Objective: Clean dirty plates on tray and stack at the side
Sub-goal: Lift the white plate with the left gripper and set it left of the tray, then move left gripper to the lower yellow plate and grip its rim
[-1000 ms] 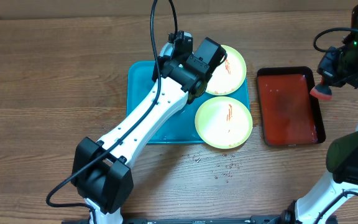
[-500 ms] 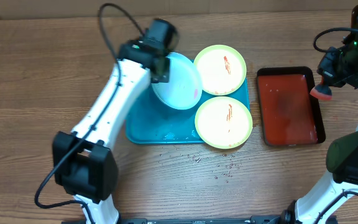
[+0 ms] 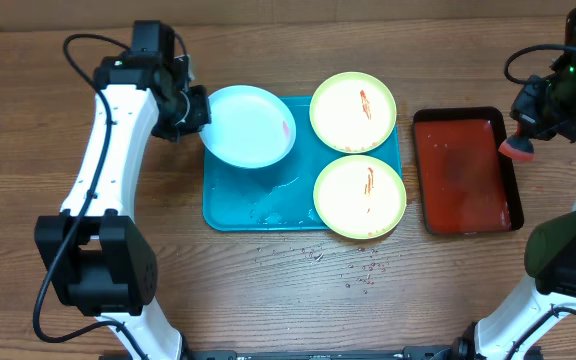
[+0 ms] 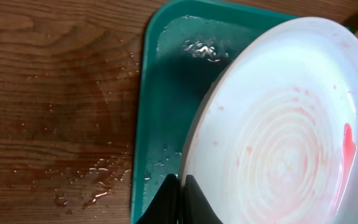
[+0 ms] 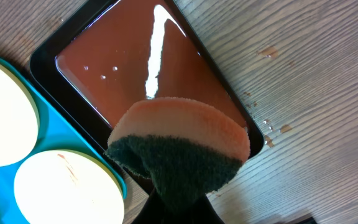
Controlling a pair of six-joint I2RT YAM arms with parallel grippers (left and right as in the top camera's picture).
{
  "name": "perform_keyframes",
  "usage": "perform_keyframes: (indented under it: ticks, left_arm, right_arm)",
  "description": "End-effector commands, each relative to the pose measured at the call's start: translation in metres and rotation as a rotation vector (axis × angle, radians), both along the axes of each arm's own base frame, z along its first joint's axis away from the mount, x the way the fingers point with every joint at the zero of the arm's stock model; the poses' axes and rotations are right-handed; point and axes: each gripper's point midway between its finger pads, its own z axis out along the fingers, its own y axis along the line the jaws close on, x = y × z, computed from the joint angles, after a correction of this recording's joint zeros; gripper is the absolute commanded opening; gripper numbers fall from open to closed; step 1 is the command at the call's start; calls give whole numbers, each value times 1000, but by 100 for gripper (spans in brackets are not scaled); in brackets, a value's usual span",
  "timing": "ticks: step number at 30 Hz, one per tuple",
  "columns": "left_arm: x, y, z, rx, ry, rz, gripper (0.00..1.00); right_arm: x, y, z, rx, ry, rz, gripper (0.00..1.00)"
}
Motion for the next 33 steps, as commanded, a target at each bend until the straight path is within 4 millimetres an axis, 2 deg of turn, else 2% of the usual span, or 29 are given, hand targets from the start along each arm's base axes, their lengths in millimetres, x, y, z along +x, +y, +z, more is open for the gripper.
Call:
perform_keyframes:
  ticks: [1,9,15,20,26,29,33]
  left_arm:
    - [-6,20,-8,-31,6,25,4]
    - [-7,58,-31,-60,4,122,4]
    - [-5,86,-32,-53,-12,186,4]
    - [-16,132,-36,20,10,289,4]
    - [-23,170,-44,86,9,399,4]
    - [-27,184,-54,110,4,453,4]
    - [-29,190,-74,130,-10,479,4]
  right_arm:
    - [1,2,12,-7,-45,9,4]
    - [1,2,12,-8,-48,9,4]
    - [1,2,12,-8,-48,9,4]
    - [2,2,12,-8,-48,9,4]
    - [1,2,12,-8,-48,10,4]
    - [2,2,12,-9,-50,10,4]
    - [3,2,12,-10,-55,10,4]
